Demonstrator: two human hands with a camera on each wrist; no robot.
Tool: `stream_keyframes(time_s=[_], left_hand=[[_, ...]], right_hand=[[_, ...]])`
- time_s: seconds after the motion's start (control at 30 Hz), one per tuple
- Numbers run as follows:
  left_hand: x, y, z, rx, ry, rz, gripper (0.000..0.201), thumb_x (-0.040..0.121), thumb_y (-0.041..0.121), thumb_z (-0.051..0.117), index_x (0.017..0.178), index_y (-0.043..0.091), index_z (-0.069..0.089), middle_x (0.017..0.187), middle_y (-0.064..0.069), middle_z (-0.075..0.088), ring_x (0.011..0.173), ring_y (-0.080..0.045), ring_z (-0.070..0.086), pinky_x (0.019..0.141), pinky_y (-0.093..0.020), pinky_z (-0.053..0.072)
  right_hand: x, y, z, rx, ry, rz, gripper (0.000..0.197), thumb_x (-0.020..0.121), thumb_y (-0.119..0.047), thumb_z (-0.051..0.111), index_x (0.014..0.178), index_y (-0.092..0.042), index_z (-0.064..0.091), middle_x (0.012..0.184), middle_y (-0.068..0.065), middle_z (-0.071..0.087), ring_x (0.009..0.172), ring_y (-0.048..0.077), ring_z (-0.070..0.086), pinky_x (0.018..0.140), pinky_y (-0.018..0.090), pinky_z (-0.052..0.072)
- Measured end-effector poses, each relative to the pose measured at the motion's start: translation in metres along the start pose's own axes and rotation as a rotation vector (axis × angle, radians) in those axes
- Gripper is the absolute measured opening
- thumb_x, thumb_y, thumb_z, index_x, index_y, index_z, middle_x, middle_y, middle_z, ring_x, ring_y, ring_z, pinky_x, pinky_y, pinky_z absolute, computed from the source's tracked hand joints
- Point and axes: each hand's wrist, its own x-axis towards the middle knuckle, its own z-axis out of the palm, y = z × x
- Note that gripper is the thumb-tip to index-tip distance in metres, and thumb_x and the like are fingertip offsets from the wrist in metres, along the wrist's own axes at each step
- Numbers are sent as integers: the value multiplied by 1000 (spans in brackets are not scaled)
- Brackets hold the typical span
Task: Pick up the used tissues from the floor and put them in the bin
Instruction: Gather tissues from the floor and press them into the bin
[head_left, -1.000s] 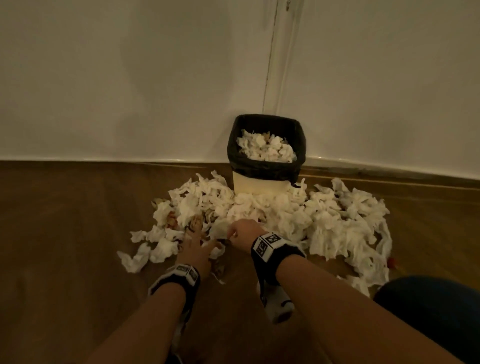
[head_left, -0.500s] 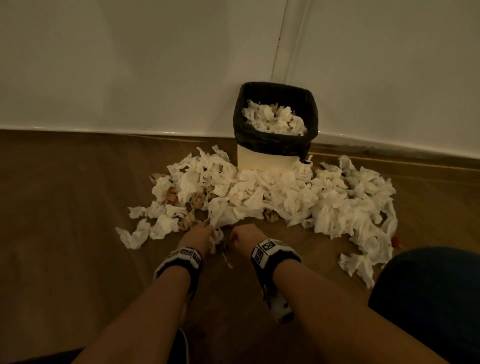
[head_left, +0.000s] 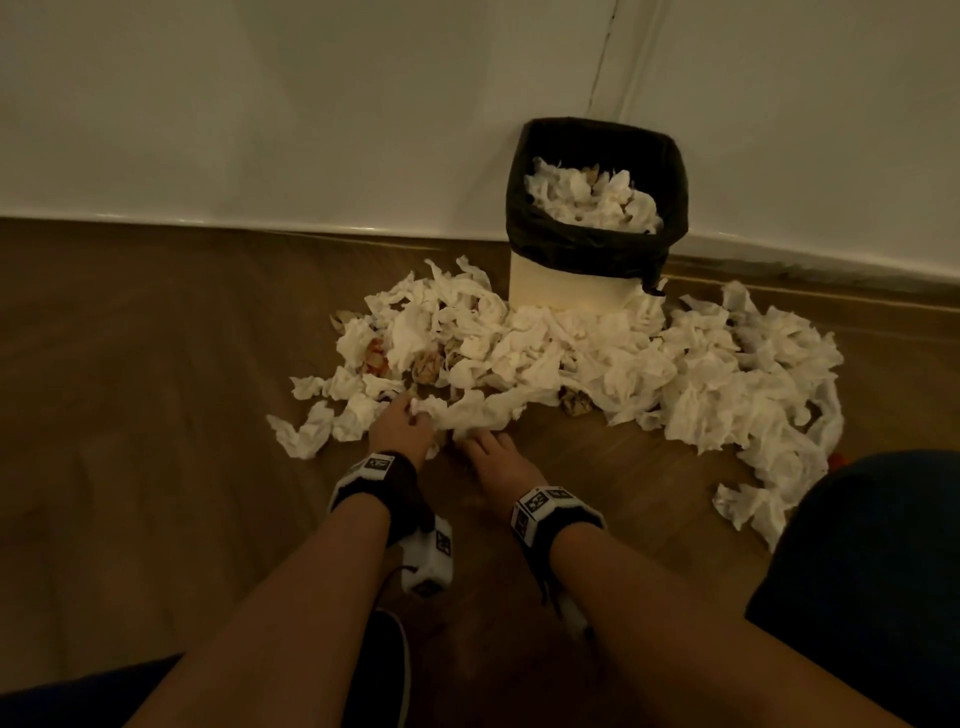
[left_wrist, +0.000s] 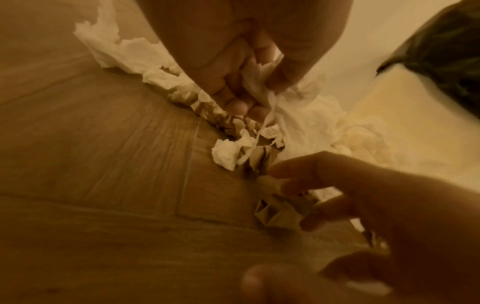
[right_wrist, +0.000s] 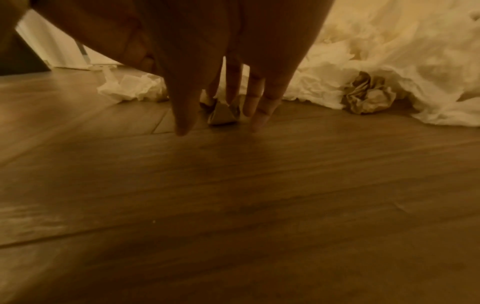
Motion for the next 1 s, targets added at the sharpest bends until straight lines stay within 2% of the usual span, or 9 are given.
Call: stream_keyframes(time_s=[0.13, 0.27, 0.33, 0.5, 0.6, 0.7, 0.77, 0.87, 1.0], left_hand=[[6, -2, -1, -114, 2, -64, 45, 100, 16, 34, 144, 7, 29, 149, -14, 33, 135, -31, 33, 106, -35, 30], [20, -8, -3, -99, -38, -83, 40, 98, 9, 32, 137, 3, 40, 140, -18, 43, 124, -34, 43, 95, -32, 37], [21, -10, -5, -170, -47, -107, 41, 93, 5, 41, 135, 3, 43, 136, -21, 47, 121, -36, 48, 99, -36, 41], [17, -6, -4, -179, -87, -166, 79, 81, 45, 66, 142, 5, 33, 145, -15, 38, 130, -34, 40, 106, -43, 37], [15, -4, -6, 34, -54, -68, 56, 89, 41, 57, 130, 2, 48, 136, -17, 48, 125, -32, 45, 100, -36, 36], [13, -2, -8, -36, -41, -76, 35, 95, 22, 52, 121, -1, 52, 129, -18, 53, 121, -33, 48, 97, -37, 38], [9, 2, -8, -290, -50, -97, 12, 98, 9, 41, 105, 3, 49, 111, -17, 59, 109, -33, 57, 88, -38, 46], [0, 13, -9, -586, -24, -127, 22, 100, 9, 29, 100, 13, 51, 88, -10, 57, 66, -21, 63, 56, -29, 50], [-6, 37, -16, -435, 46, -83, 42, 101, 38, 27, 124, 14, 54, 119, -18, 56, 86, -30, 57, 63, -31, 47]], right_hand=[[5, -3, 4, -40, -22, -32, 65, 85, -19, 66, 142, -20, 35, 148, 3, 21, 132, 29, 23, 106, 41, 37], [12, -7, 4, -66, -20, -46, 37, 94, -12, 51, 131, -10, 51, 151, 8, 23, 138, 34, 18, 113, 41, 28], [16, -8, 2, -37, -39, -4, 34, 94, -10, 48, 127, -6, 52, 149, 11, 27, 137, 33, 20, 112, 40, 27], [18, -6, -3, 168, 51, 136, 38, 94, -11, 47, 131, -7, 46, 137, 16, 42, 126, 31, 37, 104, 36, 33], [16, 0, -6, 206, 85, 190, 36, 96, -11, 44, 131, -8, 49, 135, 18, 44, 123, 33, 41, 102, 35, 34], [12, 4, -12, 287, 109, 211, 35, 98, -13, 43, 131, -8, 51, 133, 16, 50, 122, 31, 46, 101, 33, 35], [10, 4, -19, 358, 129, 247, 33, 99, -15, 43, 129, -6, 53, 129, 16, 55, 120, 30, 50, 98, 33, 38], [5, 4, -34, 451, 201, 282, 34, 100, -20, 42, 129, -7, 51, 128, 18, 56, 118, 32, 51, 94, 32, 41], [-2, 3, -57, 596, 333, 247, 26, 95, -18, 52, 119, -8, 53, 117, 15, 61, 106, 27, 58, 77, 25, 42]])
